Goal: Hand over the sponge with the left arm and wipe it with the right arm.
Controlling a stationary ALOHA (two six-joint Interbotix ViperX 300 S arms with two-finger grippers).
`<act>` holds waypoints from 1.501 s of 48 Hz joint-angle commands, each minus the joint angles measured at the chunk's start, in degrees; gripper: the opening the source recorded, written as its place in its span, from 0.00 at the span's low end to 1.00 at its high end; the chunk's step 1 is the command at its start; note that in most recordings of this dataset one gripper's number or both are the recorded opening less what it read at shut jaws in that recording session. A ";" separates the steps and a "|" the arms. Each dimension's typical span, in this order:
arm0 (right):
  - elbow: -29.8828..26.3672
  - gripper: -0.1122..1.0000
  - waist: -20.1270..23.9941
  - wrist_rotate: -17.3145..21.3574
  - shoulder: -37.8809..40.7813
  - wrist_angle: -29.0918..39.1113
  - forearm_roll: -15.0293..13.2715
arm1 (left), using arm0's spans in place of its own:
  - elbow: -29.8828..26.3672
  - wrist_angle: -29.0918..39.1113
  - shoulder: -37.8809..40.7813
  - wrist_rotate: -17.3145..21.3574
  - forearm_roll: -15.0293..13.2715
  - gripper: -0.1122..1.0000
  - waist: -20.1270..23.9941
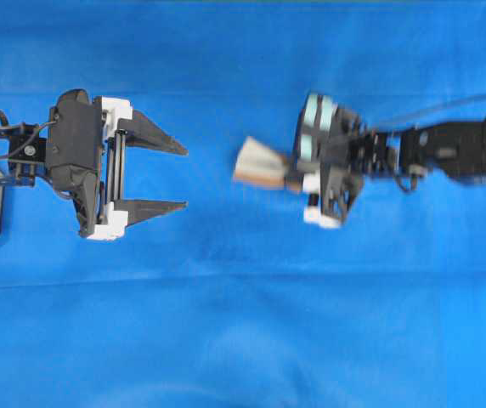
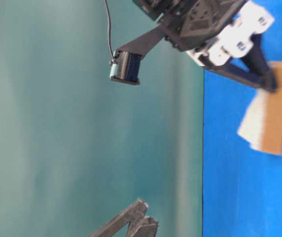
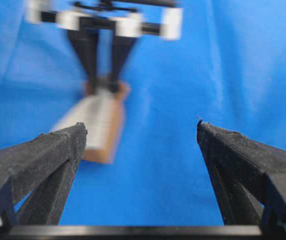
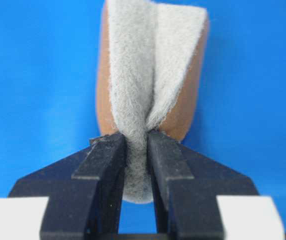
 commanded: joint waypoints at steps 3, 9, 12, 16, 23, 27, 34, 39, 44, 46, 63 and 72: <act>-0.97 0.30 7.73 2.46 -0.26 1.67 0.79 | -0.53 -0.62 -0.70 0.26 -0.09 0.91 -0.09; -1.41 0.30 11.16 4.57 -0.26 2.55 0.79 | -0.53 -0.53 -0.70 0.26 -0.18 0.91 -0.09; -1.41 0.30 11.34 4.92 -0.26 2.64 0.79 | -0.53 -0.53 -0.70 0.35 -0.09 0.91 -0.09; -1.41 0.30 10.46 4.57 -0.26 2.64 0.53 | -0.44 -0.53 -0.62 0.35 -0.09 0.91 -0.09; -0.88 0.30 4.57 3.69 -0.70 2.55 -1.14 | -0.44 -0.53 -0.70 0.26 -0.09 0.91 -0.09; -0.62 0.30 -0.35 3.16 -1.14 2.46 -3.08 | -0.44 -0.53 -0.70 0.26 -0.09 0.91 -0.09; -1.05 0.28 -9.58 2.46 -1.41 2.46 -6.86 | -0.53 -0.53 -0.62 0.26 -0.09 0.91 -0.09; -1.41 0.28 -15.03 1.93 -1.58 2.37 -9.14 | -0.70 -0.53 -0.44 0.26 -0.09 0.91 -0.26; -1.58 0.28 -18.72 1.93 -1.67 2.37 -10.72 | -0.79 -0.53 -0.26 0.26 -0.09 0.91 -0.26; -1.85 0.28 -19.69 1.85 -1.67 2.37 -11.07 | -0.79 -0.53 -0.26 0.26 -0.09 0.91 -0.26; -1.32 0.28 -14.06 2.99 -1.67 2.55 -11.07 | -0.79 -0.53 -0.18 0.26 -0.09 0.91 -0.35; -0.97 0.28 -2.99 5.01 -1.49 2.64 -9.32 | -0.79 -0.53 -0.18 0.35 -0.09 0.91 -0.26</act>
